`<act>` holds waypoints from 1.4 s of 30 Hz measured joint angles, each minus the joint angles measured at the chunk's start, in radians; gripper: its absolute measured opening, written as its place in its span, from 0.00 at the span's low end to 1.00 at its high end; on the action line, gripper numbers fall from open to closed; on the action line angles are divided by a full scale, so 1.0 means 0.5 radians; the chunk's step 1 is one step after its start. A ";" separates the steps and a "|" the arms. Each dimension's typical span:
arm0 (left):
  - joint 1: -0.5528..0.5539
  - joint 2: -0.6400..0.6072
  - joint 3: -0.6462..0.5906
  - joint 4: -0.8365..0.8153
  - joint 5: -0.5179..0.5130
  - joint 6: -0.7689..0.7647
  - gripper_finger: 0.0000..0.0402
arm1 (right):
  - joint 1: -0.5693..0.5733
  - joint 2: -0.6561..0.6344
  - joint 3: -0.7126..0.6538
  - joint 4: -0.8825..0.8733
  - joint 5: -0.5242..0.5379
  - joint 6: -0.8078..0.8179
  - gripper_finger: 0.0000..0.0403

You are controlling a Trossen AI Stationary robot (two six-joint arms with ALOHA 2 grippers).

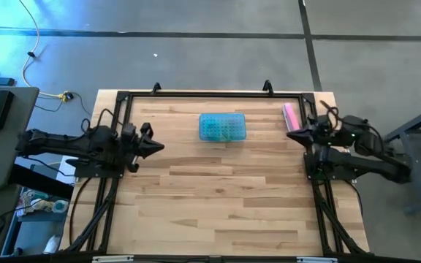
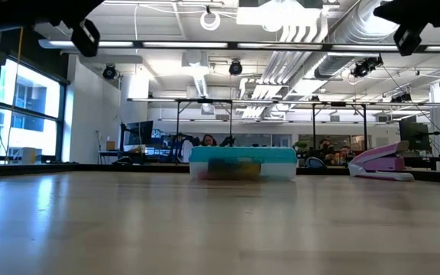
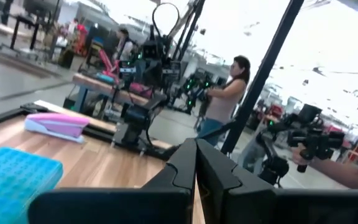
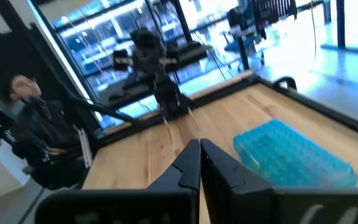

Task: Pack school essentials
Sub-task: Return to Home Position

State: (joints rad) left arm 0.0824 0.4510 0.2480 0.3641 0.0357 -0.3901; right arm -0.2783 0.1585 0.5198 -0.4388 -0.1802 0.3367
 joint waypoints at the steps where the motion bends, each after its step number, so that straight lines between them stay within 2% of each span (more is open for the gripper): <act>1: 0.000 -0.056 -0.028 -0.002 0.000 0.005 0.00 | 0.000 -0.035 0.000 0.001 0.001 -0.008 0.00; 12: 0.005 -0.663 -0.325 -0.097 -0.033 0.031 0.00 | 0.000 -0.282 0.000 -0.013 0.047 -0.039 0.00; 19: 0.006 -0.893 -0.455 -0.158 -0.029 0.029 0.00 | 0.000 -0.297 -0.012 -0.037 0.095 0.007 0.00; 28: 0.010 -0.892 -0.473 -0.314 -0.057 0.009 0.00 | 0.000 -0.308 -0.286 0.192 0.092 0.090 0.00; 35: 0.050 -0.890 -0.472 -0.580 -0.056 -0.107 0.00 | 0.000 -0.308 -0.567 0.394 -0.001 0.173 0.00; 42: 0.057 -0.890 -0.472 -0.572 -0.035 -0.148 0.00 | 0.000 -0.308 -0.880 0.753 -0.091 0.238 0.00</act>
State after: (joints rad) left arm 0.1108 0.0059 0.0120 0.0780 0.0181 -0.4642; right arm -0.2783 0.0044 0.0799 -0.0624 -0.2259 0.4555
